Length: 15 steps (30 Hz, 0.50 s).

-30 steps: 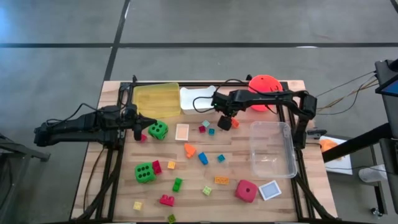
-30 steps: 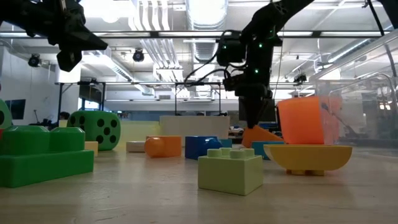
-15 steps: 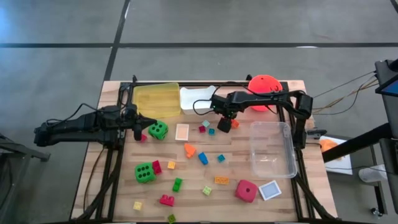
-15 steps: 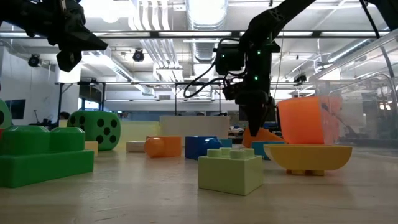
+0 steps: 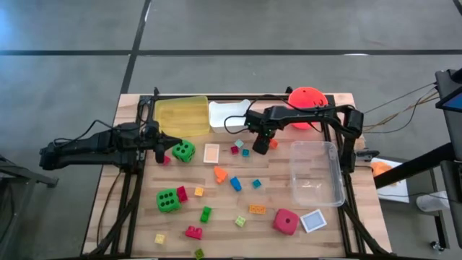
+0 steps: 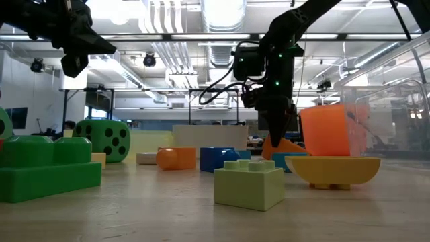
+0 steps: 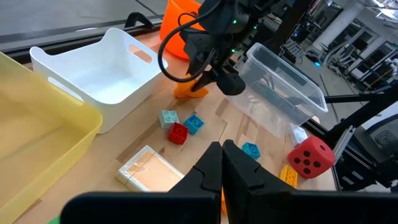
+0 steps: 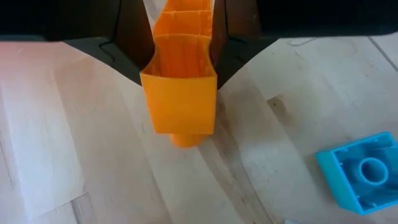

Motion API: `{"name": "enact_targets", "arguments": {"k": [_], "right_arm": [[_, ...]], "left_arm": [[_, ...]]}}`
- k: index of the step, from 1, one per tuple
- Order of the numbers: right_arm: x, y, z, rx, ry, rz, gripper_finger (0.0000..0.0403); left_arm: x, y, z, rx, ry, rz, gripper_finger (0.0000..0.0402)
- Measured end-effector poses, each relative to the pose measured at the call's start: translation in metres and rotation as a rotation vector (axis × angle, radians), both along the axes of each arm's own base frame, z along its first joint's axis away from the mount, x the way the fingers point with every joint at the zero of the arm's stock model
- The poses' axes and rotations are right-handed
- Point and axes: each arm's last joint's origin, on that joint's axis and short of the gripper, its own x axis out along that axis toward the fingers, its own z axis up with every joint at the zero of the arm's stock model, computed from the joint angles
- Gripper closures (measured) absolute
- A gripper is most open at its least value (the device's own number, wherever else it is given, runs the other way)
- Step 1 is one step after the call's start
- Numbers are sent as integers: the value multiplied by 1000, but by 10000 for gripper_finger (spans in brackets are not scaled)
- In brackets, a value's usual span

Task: Pick & Place Toys
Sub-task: Put the orange game piece into the transparent bin

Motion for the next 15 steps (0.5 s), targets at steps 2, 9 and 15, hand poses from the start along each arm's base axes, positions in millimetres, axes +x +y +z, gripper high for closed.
{"name": "enact_targets", "arguments": {"k": [2, 9, 15], "right_arm": [[0, 0, 1, 2, -2, 0, 292], [-3, 4, 12, 0, -34, 13, 292], [-9, 14, 37, -19, -97, 44, 292]], "left_arm": [[0, 0, 0, 0, 0, 0, 401], [0, 0, 0, 0, 0, 0, 401], [0, 0, 0, -1, 0, 0, 401]]}}
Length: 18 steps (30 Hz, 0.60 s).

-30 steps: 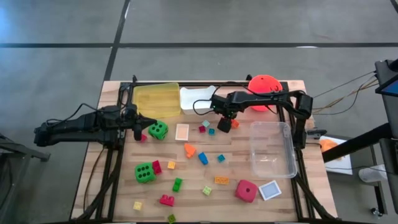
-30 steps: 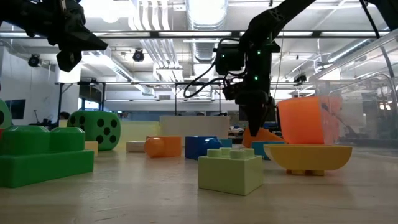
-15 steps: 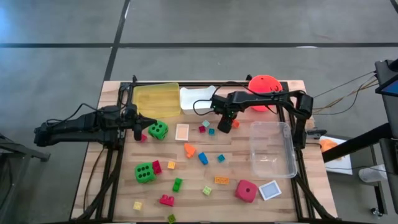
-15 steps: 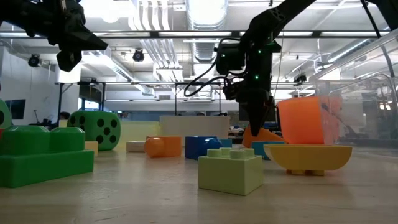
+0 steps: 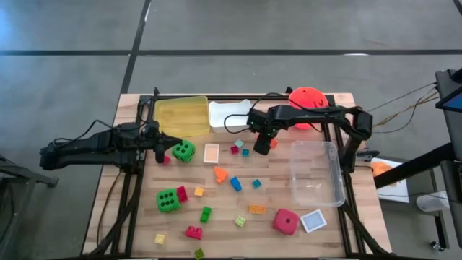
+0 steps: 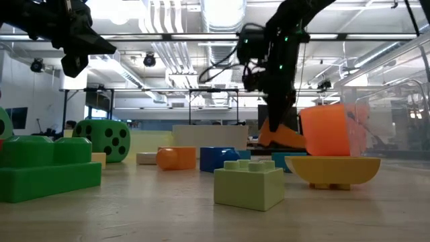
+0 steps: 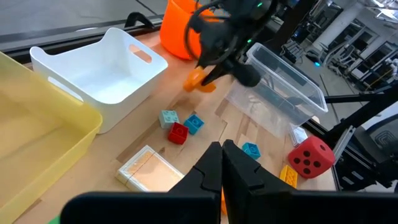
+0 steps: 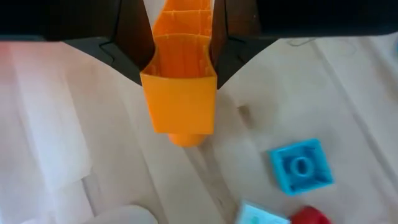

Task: Pick & Place Toys
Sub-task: Put the orange game piece into the transparent bin

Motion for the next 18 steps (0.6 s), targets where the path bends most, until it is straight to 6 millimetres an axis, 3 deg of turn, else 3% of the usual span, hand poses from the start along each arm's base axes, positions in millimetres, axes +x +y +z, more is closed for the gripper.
{"name": "enact_targets", "arguments": {"k": [9, 18], "right_arm": [[-30, 31, 62, -1, -135, 27, 292], [-70, 54, 126, 35, -277, -116, 292]], "left_arm": [[0, 0, 0, -5, -1, 3, 401], [0, 0, 0, -7, -1, 3, 401]]}}
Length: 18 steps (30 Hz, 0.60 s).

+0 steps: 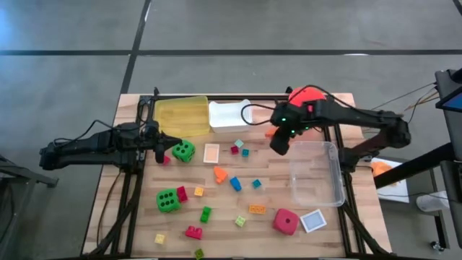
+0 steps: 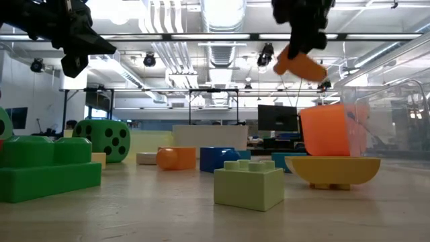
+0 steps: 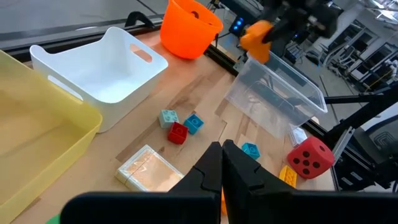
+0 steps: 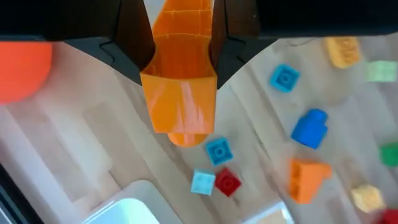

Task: Pick & Place Toys
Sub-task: Put the orange game piece into the transparent bin

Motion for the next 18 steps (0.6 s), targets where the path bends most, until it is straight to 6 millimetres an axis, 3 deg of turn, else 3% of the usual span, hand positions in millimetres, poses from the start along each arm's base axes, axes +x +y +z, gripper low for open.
{"name": "enact_targets", "arguments": {"k": [9, 18], "right_arm": [[-34, 19, 27, 60, 128, -41, 292], [-54, 46, 29, 96, 273, 34, 292]], "left_arm": [[0, 0, 0, -16, -3, 5, 401], [0, 0, 0, -16, -3, 6, 401]]}}
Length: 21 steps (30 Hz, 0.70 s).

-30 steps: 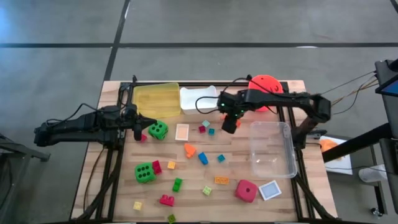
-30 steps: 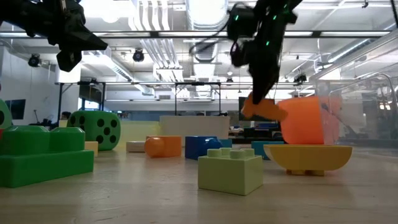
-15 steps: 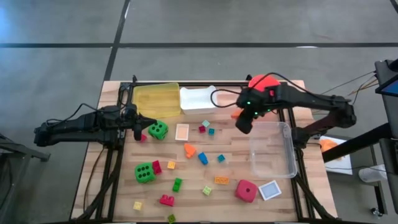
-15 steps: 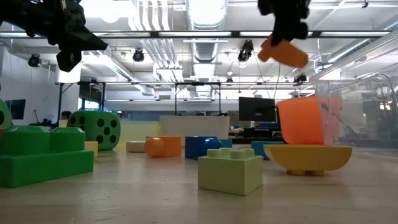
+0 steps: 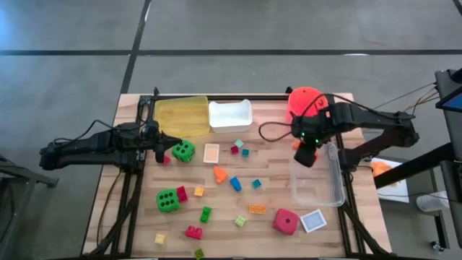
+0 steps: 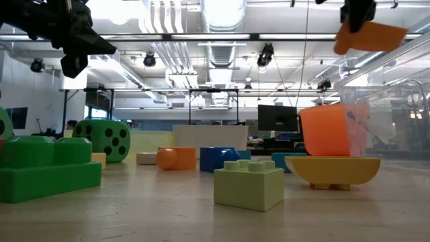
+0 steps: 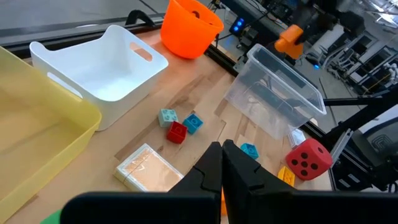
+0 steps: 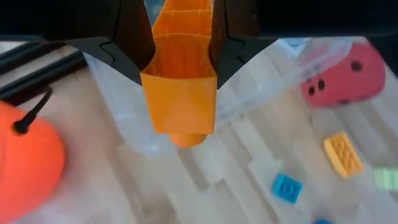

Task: Pick & Place Toys
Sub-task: Put the orange game piece into the transparent bin

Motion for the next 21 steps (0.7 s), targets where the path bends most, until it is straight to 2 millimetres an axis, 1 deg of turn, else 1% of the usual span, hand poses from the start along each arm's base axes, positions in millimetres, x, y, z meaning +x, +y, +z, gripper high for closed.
{"name": "enact_targets", "arguments": {"k": [4, 10, 14, 21], "right_arm": [[-2, 13, -4, 1, 23, 44, 292], [-4, 29, -15, 6, 62, 36, 294], [-7, 38, -30, 9, 123, 16, 294], [-15, 50, -63, 48, 265, 21, 294]], "left_arm": [[0, 0, 0, -4, -3, 1, 401], [0, 0, 0, -6, -3, 3, 401], [0, 0, 0, -6, -3, 2, 401], [0, 0, 0, -6, -2, 2, 401]]}}
